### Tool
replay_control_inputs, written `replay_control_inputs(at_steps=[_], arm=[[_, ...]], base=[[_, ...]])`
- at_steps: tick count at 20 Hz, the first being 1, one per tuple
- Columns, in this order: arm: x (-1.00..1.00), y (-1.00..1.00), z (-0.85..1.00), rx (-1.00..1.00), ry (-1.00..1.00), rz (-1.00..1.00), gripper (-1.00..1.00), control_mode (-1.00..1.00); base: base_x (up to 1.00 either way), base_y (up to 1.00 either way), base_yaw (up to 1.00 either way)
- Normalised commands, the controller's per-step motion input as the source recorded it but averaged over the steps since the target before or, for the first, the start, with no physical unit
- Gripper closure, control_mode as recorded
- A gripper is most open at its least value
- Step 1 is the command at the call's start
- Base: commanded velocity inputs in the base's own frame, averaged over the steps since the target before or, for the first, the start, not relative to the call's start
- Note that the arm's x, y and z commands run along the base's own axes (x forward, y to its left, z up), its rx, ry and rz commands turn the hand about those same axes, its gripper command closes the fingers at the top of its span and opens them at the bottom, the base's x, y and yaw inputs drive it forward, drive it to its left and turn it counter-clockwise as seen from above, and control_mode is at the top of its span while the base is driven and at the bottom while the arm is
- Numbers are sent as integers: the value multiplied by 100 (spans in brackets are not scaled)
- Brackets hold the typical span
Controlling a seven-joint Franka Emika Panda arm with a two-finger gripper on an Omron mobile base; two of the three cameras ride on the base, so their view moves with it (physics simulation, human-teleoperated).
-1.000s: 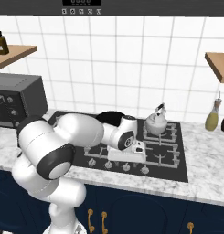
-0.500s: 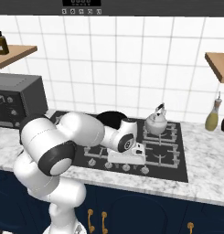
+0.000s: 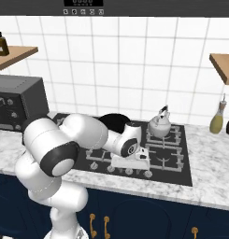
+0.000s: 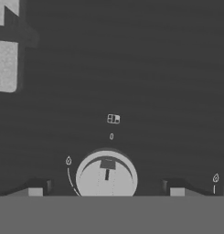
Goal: Pick the kettle from the counter and place it on a stove burner. Then turn the burner on.
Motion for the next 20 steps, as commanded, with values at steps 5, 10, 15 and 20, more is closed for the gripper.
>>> replay_control_inputs(at_steps=[5,10,15,20], arm=[[0,0,0,0,0,0,100,-100],[0,0,0,0,0,0,100,-100],[0,0,0,0,0,0,100,-100],[0,0,0,0,0,6,100,-100]], base=[[0,0,0],[0,0,0],[0,0,0],[0,0,0]])
